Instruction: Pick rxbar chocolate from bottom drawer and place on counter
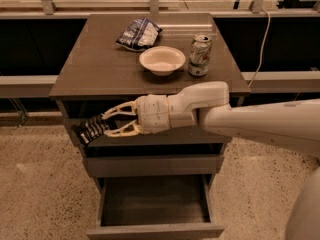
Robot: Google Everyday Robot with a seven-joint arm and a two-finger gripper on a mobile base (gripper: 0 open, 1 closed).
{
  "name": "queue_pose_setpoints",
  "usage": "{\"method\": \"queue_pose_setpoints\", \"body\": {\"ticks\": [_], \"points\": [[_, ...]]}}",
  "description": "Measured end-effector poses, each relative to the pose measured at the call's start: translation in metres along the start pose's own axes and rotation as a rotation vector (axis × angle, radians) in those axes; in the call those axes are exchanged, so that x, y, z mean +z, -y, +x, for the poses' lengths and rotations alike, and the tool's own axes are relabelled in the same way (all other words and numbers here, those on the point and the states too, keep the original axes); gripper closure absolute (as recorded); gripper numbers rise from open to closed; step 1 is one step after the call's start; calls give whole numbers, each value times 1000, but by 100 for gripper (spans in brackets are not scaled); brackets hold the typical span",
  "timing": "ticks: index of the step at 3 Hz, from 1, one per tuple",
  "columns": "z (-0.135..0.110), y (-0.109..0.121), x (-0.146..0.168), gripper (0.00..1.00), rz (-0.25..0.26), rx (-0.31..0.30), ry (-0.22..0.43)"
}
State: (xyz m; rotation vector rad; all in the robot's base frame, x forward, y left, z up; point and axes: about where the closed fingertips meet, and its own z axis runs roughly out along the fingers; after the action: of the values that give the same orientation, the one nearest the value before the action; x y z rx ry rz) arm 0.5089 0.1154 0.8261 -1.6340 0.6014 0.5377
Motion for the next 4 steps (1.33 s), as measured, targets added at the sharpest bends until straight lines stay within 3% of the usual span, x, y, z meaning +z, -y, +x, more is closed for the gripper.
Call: {"method": "queue_pose_setpoints", "body": {"ticks": [1, 2, 4], "points": [[6, 15, 3, 100, 4, 4, -28], [17, 44, 7, 100, 30, 10, -44], [26, 119, -1, 100, 121, -7, -121]]}}
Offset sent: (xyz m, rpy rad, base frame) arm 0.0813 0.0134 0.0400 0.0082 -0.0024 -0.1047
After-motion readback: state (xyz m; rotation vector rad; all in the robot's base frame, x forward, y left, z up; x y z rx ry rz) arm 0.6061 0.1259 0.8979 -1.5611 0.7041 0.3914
